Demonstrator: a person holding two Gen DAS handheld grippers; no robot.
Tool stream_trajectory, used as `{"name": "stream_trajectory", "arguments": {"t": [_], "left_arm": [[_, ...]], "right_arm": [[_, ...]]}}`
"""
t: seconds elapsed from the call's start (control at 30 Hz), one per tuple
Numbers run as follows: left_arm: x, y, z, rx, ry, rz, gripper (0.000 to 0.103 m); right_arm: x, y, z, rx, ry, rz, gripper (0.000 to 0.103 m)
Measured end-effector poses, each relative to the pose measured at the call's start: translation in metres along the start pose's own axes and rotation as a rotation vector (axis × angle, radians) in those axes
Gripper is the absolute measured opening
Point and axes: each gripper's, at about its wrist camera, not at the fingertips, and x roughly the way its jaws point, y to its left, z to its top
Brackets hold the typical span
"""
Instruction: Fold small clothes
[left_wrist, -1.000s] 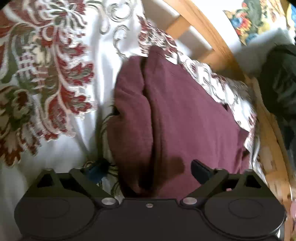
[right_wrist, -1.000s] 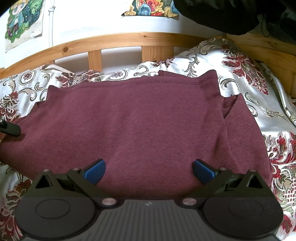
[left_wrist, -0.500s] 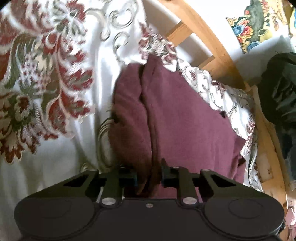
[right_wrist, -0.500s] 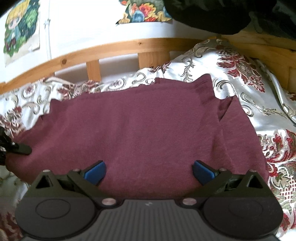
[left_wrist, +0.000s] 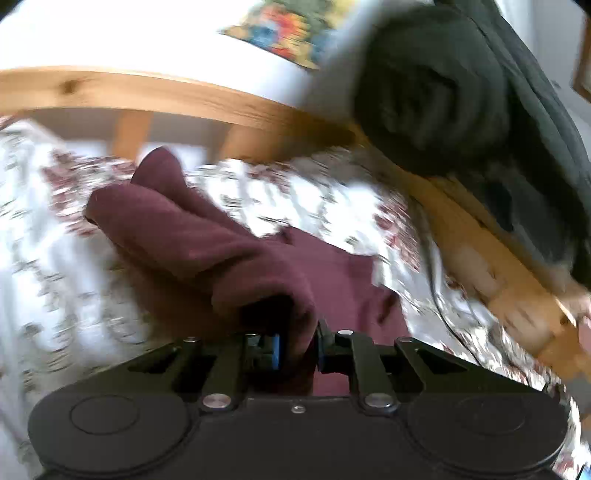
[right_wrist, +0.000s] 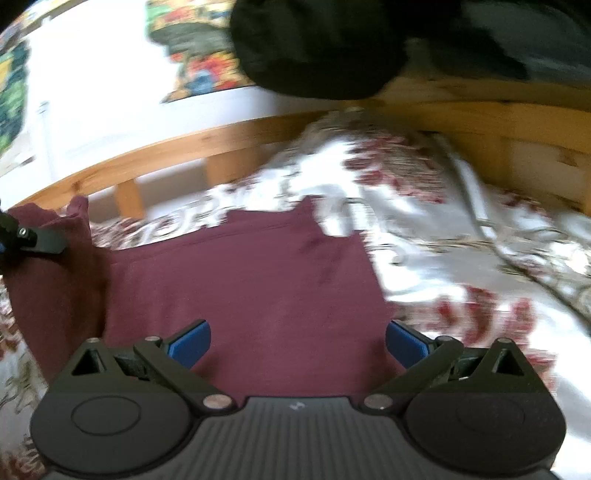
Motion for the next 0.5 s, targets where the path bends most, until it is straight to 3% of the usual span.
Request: {"name": "stream_trajectory", "arguments": {"t": [0.13, 0.27, 0.5], "left_arm": [[0.033, -0.025, -0.009, 0.043, 0.075, -0.059, 0.018], [0.052, -0.025, -0.027, 0.015, 0.138, -0.090, 0.022], [0.038, -0.016, -0.042, -0.075, 0.134, -0.157, 0.046]], "right_arm": [[0.001, -0.030, -0.005, 0.050, 0.028, -0.060, 0.103], [0.005, -0.049, -0.009, 0.103, 0.059, -0.079, 0.103], [0.007, -0.047, 0.002, 0.083, 0.023, -0.052, 0.103]]}}
